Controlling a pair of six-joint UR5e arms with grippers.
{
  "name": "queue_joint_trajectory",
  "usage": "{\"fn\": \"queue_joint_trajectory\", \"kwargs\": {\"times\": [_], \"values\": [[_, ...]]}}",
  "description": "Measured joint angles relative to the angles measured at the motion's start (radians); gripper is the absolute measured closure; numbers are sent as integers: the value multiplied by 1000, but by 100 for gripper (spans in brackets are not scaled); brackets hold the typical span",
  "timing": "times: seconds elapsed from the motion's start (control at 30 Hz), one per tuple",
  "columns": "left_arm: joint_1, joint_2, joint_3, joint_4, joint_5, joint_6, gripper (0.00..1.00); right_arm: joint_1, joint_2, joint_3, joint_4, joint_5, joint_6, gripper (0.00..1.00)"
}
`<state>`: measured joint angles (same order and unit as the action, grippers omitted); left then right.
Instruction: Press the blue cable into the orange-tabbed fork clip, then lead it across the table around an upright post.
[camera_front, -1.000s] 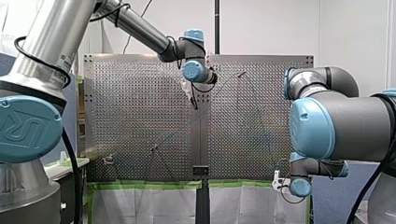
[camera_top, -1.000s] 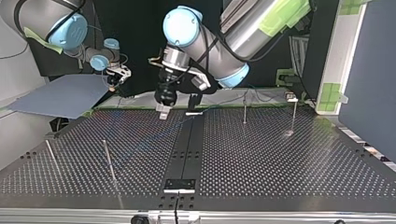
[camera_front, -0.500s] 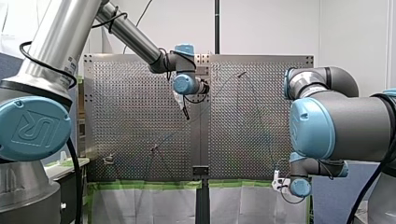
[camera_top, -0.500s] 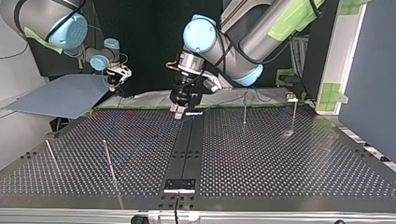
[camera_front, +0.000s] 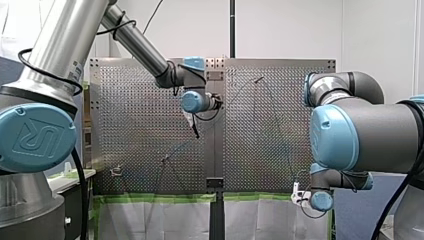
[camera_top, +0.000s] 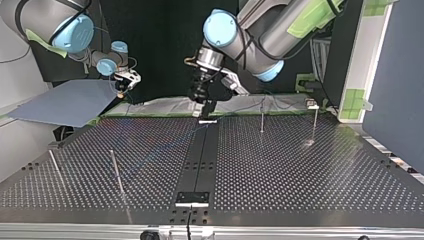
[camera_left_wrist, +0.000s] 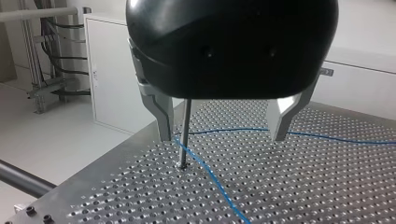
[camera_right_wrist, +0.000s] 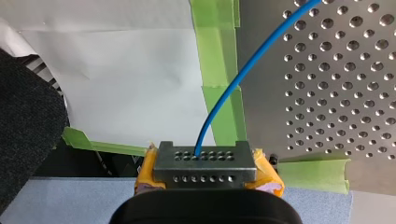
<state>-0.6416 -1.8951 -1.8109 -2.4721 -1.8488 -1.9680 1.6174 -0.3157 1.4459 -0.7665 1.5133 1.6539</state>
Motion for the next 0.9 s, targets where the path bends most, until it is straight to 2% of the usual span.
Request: {"fn": "queue_joint_trajectory", "kwargs": {"times": [0.9], "values": [[6, 0, -228, 228, 0, 4, 0, 3, 0, 0, -1, 1, 0, 100]]}}
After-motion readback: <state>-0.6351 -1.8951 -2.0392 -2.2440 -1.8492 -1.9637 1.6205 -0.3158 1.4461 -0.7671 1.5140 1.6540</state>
